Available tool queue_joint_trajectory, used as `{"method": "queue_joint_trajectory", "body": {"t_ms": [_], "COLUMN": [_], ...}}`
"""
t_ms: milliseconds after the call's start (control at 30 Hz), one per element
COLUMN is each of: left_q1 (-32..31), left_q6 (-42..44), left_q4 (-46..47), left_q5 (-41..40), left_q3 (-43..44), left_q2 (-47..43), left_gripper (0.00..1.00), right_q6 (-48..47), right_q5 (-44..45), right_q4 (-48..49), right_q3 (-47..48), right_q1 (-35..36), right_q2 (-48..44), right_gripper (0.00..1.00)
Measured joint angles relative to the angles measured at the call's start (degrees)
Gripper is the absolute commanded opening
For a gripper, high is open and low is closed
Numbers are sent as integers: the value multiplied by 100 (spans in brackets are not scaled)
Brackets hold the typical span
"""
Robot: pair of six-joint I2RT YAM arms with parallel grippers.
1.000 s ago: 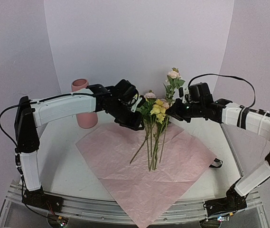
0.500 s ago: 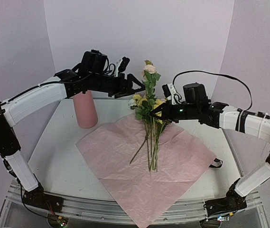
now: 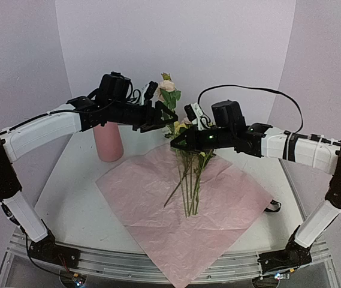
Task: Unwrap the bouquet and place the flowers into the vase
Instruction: Pick up the fake flower from the wrapping paper.
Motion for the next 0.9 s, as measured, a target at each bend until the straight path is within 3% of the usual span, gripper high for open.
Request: {"method": "queue_joint_trajectory", "body": {"t_ms": [200, 400, 733, 900], "left_q1": [345, 340, 333, 333], "left_q6": [-190, -249, -306, -364], "left_q4": [-1, 2, 144, 208], "left_q5": [-132, -6, 478, 636], "left_q3": [-270, -270, -268, -229], "left_q2": [-205, -206, -132, -55], "left_gripper": [79, 62, 62, 53], "right_q6": [-42, -46, -44, -44], "right_q5": [271, 185, -38, -92], "right_q4": [-80, -155, -159, -167], "right_q3": [43, 207, 408, 429], "right_q1": [0, 2, 76, 103], "right_q2": [0, 2, 102, 141], "right_gripper": [0, 0, 0, 0]}}
